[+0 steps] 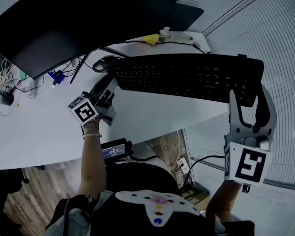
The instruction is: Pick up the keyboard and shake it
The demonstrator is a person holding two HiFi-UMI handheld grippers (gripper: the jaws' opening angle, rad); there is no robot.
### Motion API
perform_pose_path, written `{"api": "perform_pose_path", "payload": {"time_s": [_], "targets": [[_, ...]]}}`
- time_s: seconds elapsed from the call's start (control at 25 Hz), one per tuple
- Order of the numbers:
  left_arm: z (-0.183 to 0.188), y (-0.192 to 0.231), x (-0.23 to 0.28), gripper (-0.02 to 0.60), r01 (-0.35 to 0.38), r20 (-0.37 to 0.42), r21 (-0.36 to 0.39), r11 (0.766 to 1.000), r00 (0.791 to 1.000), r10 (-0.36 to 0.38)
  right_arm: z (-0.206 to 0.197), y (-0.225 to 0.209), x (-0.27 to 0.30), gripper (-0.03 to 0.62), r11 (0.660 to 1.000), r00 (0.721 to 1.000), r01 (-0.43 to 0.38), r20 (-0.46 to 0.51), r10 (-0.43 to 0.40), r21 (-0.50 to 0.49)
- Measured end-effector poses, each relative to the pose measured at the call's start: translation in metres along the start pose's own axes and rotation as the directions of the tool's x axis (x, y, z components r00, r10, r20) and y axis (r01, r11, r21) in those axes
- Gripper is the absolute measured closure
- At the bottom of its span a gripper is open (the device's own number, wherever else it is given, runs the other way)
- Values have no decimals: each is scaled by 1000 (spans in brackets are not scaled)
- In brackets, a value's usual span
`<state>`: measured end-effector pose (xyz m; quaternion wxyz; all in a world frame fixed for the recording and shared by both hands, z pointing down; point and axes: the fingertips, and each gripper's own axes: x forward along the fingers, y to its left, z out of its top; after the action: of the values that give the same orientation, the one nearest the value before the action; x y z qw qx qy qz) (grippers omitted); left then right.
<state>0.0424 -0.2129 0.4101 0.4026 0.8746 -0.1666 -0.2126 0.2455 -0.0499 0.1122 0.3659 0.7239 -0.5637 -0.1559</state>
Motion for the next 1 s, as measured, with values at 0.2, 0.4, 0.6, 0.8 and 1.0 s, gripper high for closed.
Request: {"api": "perform_pose_path", "payload": {"time_s": [0.2, 0.4, 0.6, 0.8, 1.0], "targets": [[1, -2, 5, 439, 34, 20, -24, 999, 999, -34, 21, 2, -8, 313, 999, 999, 32, 38, -31, -15], [2, -3, 10, 439, 56, 31, -46, 997, 998, -55, 31, 2, -14, 313, 998, 997, 50, 56, -47, -49], [1, -1, 9, 439, 49, 38, -56, 997, 998, -47, 34, 2, -16, 313, 996, 997, 46, 60, -42, -72], [2, -3, 2, 439, 24, 27, -50, 998, 999, -23, 23, 3, -11, 313, 999, 998, 23, 52, -21, -40], [1, 4, -17, 439, -38, -17, -44, 998, 999, 37, 10, 13, -1, 312, 1000, 999, -17, 39, 17, -4]]}}
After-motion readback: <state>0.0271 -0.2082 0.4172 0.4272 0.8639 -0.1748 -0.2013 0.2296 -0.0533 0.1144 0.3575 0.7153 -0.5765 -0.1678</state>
